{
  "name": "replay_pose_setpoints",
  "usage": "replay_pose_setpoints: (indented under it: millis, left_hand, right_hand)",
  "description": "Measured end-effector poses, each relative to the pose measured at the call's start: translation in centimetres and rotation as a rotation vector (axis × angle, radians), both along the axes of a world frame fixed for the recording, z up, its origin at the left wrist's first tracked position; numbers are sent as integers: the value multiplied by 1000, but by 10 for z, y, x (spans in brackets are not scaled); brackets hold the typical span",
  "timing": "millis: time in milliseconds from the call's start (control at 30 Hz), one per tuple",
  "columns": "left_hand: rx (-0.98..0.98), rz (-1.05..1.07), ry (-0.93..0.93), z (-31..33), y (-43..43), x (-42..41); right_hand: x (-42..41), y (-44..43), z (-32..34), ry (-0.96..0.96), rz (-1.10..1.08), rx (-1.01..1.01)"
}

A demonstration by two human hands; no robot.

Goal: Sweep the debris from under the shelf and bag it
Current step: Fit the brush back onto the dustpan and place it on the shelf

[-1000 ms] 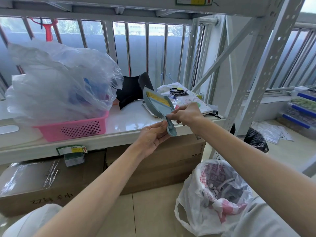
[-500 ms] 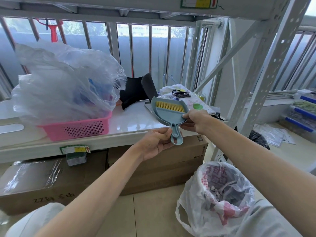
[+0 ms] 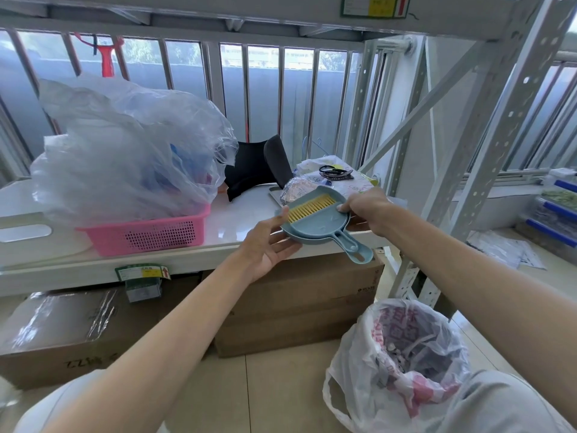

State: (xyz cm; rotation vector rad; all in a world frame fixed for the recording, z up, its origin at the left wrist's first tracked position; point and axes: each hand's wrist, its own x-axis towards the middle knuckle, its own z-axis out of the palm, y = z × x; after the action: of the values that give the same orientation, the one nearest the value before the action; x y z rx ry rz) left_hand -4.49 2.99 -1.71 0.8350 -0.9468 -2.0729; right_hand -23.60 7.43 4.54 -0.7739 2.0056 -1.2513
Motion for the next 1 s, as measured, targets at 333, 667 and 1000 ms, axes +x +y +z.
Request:
replay_pose_setpoints:
  millis: [333,667,1000]
  left_hand:
    - [83,39,-122,3,-2,3]
    - [203,401,-46,1,-13,8]
    - [221,517,-123,-6,-10,12]
  right_hand:
    - [2,-7,0,167,162,117]
    - [3,0,-10,81,122,190]
    - [22,-29,-32,-30,37,-14]
